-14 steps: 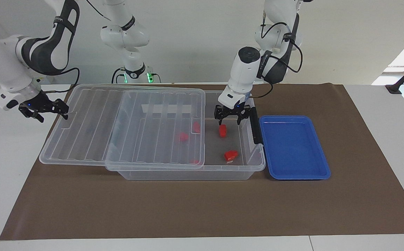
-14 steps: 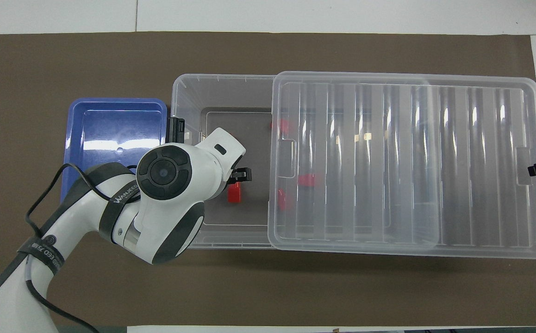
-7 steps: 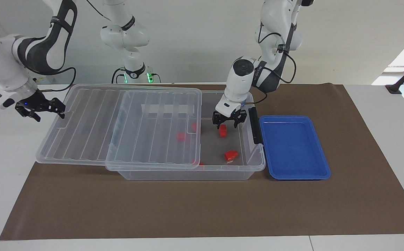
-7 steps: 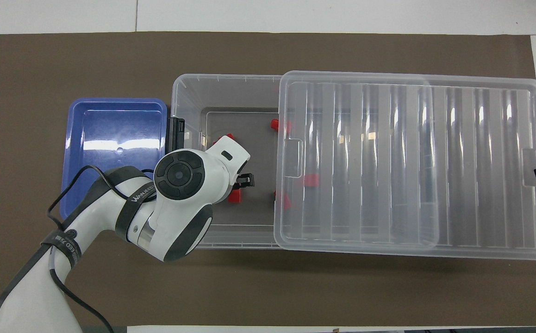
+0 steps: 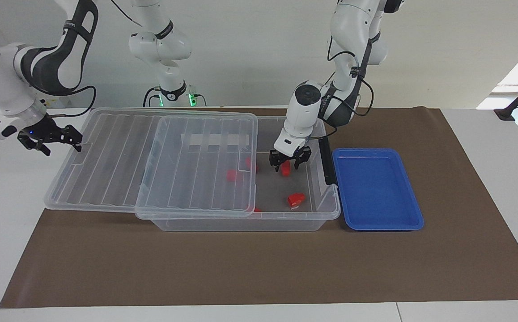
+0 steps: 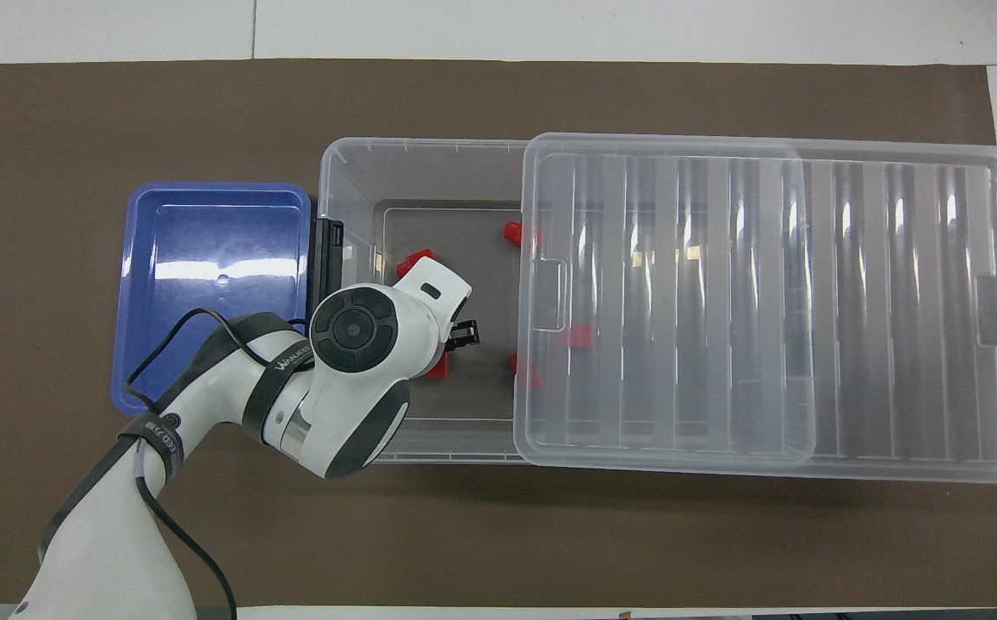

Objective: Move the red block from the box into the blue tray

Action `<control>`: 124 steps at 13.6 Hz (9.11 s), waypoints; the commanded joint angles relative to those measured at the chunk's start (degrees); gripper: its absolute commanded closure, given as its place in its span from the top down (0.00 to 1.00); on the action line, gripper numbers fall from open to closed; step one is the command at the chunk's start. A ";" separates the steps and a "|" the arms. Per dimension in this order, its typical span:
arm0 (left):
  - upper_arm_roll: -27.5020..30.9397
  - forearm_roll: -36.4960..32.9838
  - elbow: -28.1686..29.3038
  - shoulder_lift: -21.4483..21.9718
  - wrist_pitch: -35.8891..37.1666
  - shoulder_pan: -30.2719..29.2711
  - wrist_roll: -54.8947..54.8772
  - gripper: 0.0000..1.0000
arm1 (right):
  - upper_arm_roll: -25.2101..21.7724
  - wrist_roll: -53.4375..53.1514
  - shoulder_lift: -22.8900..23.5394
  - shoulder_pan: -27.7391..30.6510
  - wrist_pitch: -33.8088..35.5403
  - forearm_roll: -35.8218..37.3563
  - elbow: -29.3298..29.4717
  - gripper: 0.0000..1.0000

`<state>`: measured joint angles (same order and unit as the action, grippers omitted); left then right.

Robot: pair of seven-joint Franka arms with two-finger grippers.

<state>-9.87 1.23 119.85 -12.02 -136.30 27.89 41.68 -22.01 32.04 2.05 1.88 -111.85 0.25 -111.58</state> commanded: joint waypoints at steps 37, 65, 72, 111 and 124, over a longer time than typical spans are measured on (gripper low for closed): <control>1.00 -1.06 4.34 11.68 7.03 -28.85 -36.65 0.00 | 16.12 -27.56 0.15 -2.50 23.00 0.10 19.82 1.00; 1.00 -1.06 -25.44 11.40 37.14 -32.73 -38.25 1.00 | 11.14 -22.93 -0.47 -1.36 18.87 -0.08 19.21 0.56; 0.91 -0.97 -25.54 13.33 39.53 -32.55 -38.34 1.00 | 0.75 -11.22 -2.58 -0.39 6.75 0.45 5.86 0.00; 8.82 -0.97 -23.34 15.62 41.46 -25.43 -39.22 1.00 | 21.04 -39.07 -1.35 -0.30 -4.69 -1.04 -3.12 0.00; 8.82 -0.97 -23.34 15.62 41.46 -25.34 -39.22 1.00 | 23.50 -43.11 -1.26 -0.65 -5.66 -1.04 -3.47 0.00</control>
<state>-1.66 0.83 95.36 2.48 -95.19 1.94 2.44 0.49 -9.61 1.13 1.12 -115.90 0.06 -113.40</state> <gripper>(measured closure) 0.000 0.991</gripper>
